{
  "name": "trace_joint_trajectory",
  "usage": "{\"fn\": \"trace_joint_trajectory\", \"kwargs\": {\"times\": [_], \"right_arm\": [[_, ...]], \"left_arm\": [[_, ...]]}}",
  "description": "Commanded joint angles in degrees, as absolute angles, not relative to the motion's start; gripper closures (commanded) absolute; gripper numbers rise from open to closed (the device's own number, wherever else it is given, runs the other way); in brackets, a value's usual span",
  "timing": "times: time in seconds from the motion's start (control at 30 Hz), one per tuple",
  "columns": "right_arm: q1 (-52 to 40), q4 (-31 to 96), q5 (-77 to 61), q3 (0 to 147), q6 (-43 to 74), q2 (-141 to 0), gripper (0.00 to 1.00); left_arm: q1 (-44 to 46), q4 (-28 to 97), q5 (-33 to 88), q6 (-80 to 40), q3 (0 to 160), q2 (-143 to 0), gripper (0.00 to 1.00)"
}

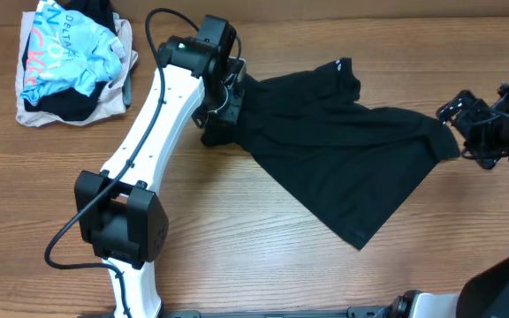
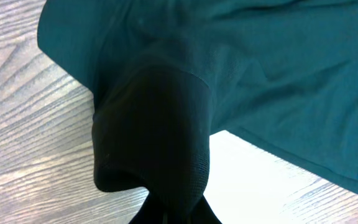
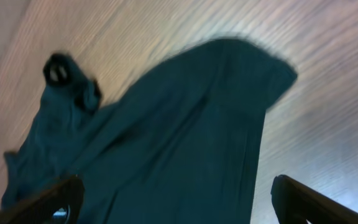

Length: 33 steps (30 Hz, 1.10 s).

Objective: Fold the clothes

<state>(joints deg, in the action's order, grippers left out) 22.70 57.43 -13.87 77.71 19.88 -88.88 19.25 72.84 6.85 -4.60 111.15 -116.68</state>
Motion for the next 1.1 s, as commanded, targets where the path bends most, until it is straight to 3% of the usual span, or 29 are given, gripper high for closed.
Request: {"fn": "trace_joint_trajectory", "kwargs": {"times": [0.0, 0.43, 0.7, 1.07], "right_arm": [[20.0, 61.2, -15.5, 79.1, 22.4, -83.2, 0.00], [0.9, 66.7, -9.1, 66.2, 33.3, -65.0, 0.00], [-10.1, 62.5, -8.6, 52.5, 38.8, -64.0, 0.00], [-17.5, 51.9, -8.8, 37.5, 44.6, -64.7, 0.06]], "left_arm": [[19.0, 73.9, 5.7, -5.8, 111.5, -116.5, 0.96], [18.8, 76.1, 2.3, -5.8, 111.5, -116.5, 0.96], [18.8, 75.9, 2.3, -5.8, 111.5, -116.5, 0.96], [18.8, 74.3, 2.3, -5.8, 111.5, -116.5, 0.96]]}}
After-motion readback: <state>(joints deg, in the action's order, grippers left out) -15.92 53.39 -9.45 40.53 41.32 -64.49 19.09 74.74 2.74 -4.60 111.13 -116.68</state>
